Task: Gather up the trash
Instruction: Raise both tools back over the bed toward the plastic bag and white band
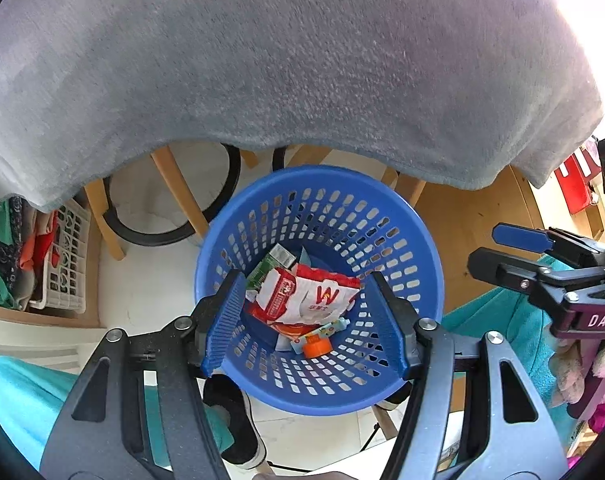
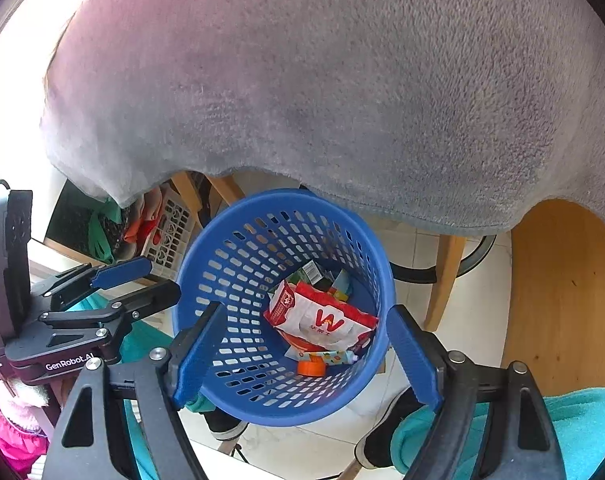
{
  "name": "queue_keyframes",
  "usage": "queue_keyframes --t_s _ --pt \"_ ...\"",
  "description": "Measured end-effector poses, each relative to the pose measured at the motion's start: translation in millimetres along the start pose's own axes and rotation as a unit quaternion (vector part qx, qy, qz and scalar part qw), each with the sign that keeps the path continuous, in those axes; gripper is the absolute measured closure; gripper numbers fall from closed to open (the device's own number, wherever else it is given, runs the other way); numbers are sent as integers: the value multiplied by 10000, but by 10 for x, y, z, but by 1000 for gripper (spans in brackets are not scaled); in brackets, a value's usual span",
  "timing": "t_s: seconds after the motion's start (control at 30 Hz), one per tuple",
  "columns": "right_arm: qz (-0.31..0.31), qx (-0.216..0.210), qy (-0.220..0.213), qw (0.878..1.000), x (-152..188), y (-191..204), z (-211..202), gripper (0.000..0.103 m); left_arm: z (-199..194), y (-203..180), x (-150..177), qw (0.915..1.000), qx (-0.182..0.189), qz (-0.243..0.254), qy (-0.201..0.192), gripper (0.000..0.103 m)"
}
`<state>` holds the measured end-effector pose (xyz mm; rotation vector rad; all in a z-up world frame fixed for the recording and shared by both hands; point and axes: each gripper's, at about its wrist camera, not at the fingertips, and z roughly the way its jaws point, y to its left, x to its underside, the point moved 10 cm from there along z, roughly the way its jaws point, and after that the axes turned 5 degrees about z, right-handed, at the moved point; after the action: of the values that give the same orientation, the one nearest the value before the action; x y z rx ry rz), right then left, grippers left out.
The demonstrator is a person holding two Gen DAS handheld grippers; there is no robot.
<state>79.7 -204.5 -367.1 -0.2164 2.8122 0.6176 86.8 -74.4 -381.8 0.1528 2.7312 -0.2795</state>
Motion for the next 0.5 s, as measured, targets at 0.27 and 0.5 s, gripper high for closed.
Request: queue_keyframes --t_s 0.27,0.5 --pt "-119 -55 -220 9997 -144 117 -268 17 -268 82 -188 9997 -3 12 -250 39" --pt "-421 -149 -557 9974 -327 293 -647 17 -641 135 -392 9983 57 62 -582 39"
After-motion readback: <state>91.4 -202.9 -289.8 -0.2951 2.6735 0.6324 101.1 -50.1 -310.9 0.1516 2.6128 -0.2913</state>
